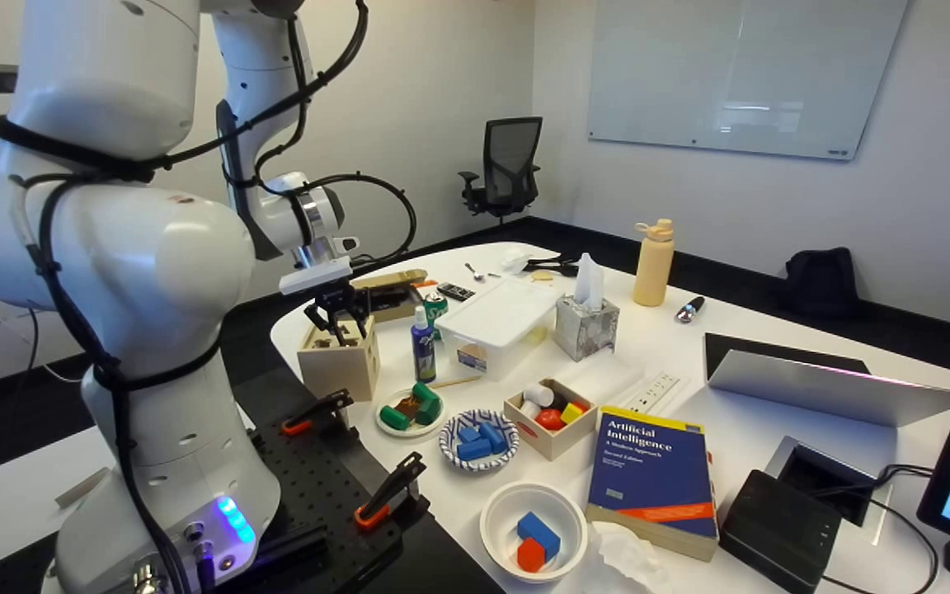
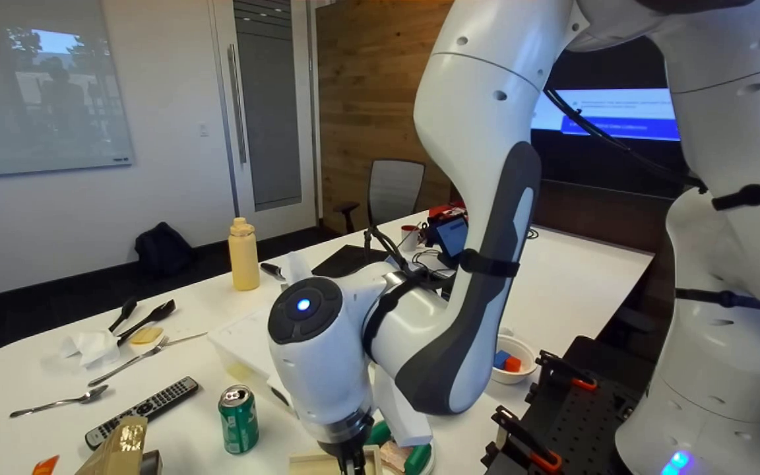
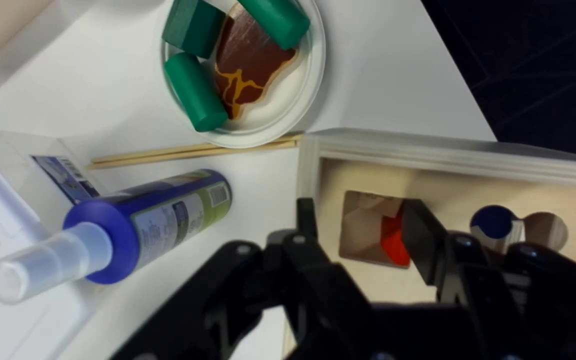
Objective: Put three blocks inside the cube-shaped object
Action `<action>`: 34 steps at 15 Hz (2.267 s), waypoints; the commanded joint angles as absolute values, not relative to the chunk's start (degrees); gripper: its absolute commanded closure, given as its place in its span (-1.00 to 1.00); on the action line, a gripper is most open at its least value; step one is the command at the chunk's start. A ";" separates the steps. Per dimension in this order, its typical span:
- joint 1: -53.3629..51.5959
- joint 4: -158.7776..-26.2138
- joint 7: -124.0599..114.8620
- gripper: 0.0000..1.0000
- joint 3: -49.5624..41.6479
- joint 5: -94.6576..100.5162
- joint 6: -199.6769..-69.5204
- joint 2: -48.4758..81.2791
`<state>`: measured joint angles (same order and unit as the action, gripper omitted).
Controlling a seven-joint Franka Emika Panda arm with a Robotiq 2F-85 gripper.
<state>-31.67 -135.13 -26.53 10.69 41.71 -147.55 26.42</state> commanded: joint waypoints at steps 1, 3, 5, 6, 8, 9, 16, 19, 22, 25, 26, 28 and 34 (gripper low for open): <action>-26.68 -142.62 -24.99 -0.63 9.06 38.42 -147.73 17.22; -23.41 -145.67 -24.89 -0.93 7.81 35.96 -148.02 13.47; -19.42 -149.06 -25.10 -1.00 6.20 33.39 -148.79 8.69; -17.49 -150.49 -25.02 -1.00 5.20 32.48 -148.53 6.15; -13.21 -152.99 -24.93 -1.00 2.51 31.88 -148.53 2.31; -10.89 -154.14 -24.93 -1.00 1.02 32.06 -148.76 0.58; 8.28 -152.17 -16.60 -1.00 -12.36 31.21 -154.31 2.48; 14.74 -146.94 -3.18 -1.00 -17.34 26.17 -155.46 8.37; 19.38 -141.19 11.11 -1.00 -18.39 17.72 -154.46 15.45; 21.80 -140.62 19.69 -1.00 -16.78 13.38 -151.94 16.82; 20.89 -141.48 16.81 -1.00 -18.40 14.79 -154.00 16.23; 21.09 -141.14 17.98 -1.00 -17.86 14.29 -153.96 17.65; 20.69 -141.16 17.58 -1.00 -17.27 14.06 -153.89 17.55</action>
<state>21.35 -140.88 17.90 -17.30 14.43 -153.83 17.83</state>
